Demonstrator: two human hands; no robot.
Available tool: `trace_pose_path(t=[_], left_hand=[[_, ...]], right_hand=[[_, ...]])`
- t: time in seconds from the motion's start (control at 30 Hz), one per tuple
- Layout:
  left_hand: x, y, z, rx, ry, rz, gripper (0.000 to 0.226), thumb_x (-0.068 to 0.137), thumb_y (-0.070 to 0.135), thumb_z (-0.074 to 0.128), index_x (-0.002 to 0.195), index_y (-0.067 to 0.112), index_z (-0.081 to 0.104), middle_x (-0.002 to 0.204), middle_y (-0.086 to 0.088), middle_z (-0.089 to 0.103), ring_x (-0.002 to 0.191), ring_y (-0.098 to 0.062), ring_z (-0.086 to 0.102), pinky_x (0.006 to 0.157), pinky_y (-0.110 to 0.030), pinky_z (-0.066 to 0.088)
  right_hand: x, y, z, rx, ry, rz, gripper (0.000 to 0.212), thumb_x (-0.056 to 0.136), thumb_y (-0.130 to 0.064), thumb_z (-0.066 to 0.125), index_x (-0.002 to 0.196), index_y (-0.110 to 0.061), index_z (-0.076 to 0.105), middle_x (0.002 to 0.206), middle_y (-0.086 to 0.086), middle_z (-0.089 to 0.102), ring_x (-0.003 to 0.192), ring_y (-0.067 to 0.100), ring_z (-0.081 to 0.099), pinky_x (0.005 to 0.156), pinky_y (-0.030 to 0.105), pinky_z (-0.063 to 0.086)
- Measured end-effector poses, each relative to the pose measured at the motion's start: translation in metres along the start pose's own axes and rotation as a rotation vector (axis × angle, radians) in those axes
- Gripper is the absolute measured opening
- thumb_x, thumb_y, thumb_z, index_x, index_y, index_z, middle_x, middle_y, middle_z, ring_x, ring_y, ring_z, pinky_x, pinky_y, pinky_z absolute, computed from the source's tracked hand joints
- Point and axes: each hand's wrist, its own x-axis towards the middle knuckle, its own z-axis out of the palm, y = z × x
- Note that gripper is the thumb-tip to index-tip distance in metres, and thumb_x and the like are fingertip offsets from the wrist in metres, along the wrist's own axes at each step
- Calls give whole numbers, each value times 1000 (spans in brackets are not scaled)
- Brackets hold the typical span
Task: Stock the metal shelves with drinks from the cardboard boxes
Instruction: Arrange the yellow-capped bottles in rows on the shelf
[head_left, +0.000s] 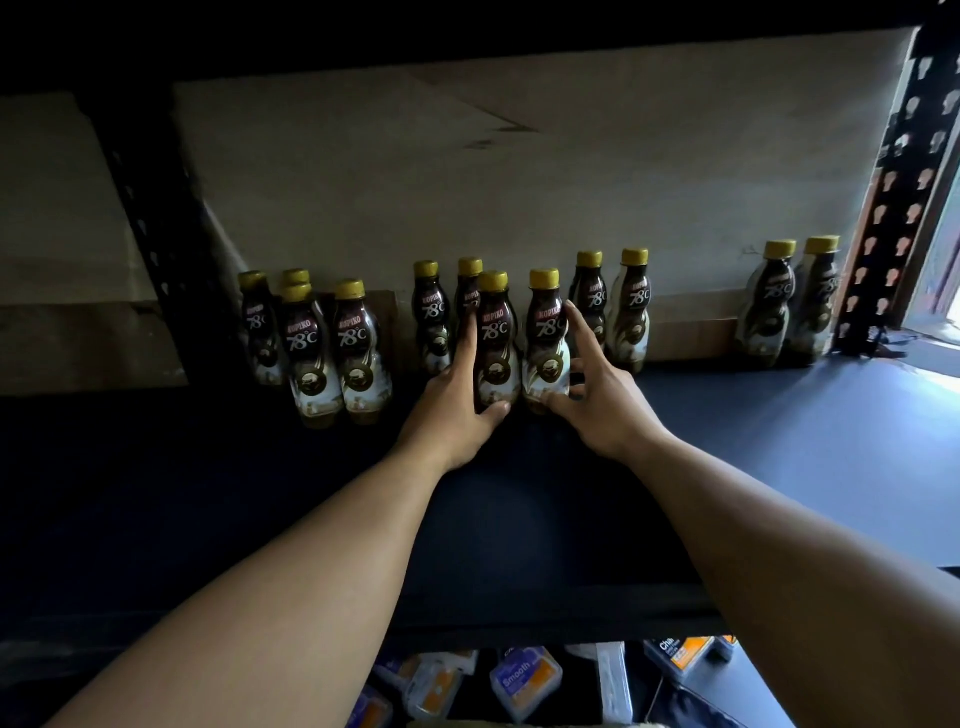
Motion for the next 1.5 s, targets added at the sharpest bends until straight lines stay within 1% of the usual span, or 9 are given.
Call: trace_pose_path(t=[0.43, 0.6, 0.83, 0.93, 1.1, 1.27, 1.37, 1.43, 1.5], left_hand=[[-2, -1, 0, 32, 4, -7, 110, 94, 32, 70, 151, 51, -23, 161, -3, 36, 143, -24, 41, 111, -40, 36], [-11, 5, -6, 33, 31, 19, 117, 91, 30, 74, 147, 58, -26, 159, -4, 38, 138, -25, 47, 107, -37, 38], [-52, 12, -25, 41, -1, 42, 117, 88, 36, 76, 145, 63, -23, 158, -10, 36, 136, -27, 49, 107, -49, 47], [-84, 19, -32, -4, -12, 52, 105, 88, 42, 76, 154, 55, -4, 144, -6, 49, 121, -19, 58, 100, -41, 52], [-160, 41, -41, 24, -74, 121, 59, 89, 44, 73, 144, 30, 54, 108, 10, 67, 99, -9, 63, 91, -27, 49], [-247, 36, -14, 155, -31, 314, 48, 90, 36, 73, 135, 20, 63, 147, -5, 52, 143, -23, 38, 118, -28, 19], [-298, 24, 8, -16, -15, 248, 40, 89, 29, 74, 127, 16, 68, 129, -3, 62, 122, -18, 56, 104, -32, 45], [-329, 13, 17, -31, -157, 113, 43, 90, 33, 74, 130, 20, 66, 119, 0, 67, 109, -16, 63, 93, -28, 49], [-352, -1, 22, 37, -532, -115, 58, 90, 43, 73, 143, 28, 54, 124, 2, 65, 109, -14, 62, 91, -26, 47]], right_hand=[[-3, -1, 0, -34, -1, 21, 111, 90, -25, 74, 145, -73, -9, 125, 3, 68, 95, 20, 71, 95, 47, 55], [-8, -11, -6, -58, 32, -6, 117, 86, -32, 77, 140, -75, -18, 144, 6, 58, 104, 25, 69, 99, 48, 53], [-48, -31, -30, -126, -117, 80, 113, 92, -29, 76, 157, -52, -14, 116, -11, 55, 98, 10, 63, 90, 24, 41], [-78, -47, -39, -100, -178, 164, 95, 91, -43, 75, 156, -59, 8, 102, -13, 67, 96, 7, 66, 87, 23, 44], [-155, -78, -50, -309, -225, 127, 44, 90, -52, 70, 130, -32, 68, 118, -7, 72, 112, 14, 64, 93, 26, 45], [-242, -84, -37, -405, -144, 14, 70, 86, -65, 58, 142, -24, 60, 158, 2, 46, 151, 21, 32, 124, 41, 25], [-294, -79, -23, -317, -112, 126, 57, 93, -51, 67, 144, -29, 57, 167, 7, 28, 157, 24, 14, 125, 40, 17], [-325, -70, -19, -365, -230, 170, 57, 94, -50, 67, 145, -29, 55, 160, 7, 38, 152, 26, 28, 119, 37, 27], [-346, -54, -19, -401, -597, 276, 58, 92, -51, 69, 144, -29, 56, 141, -1, 58, 135, 22, 51, 106, 27, 38]])
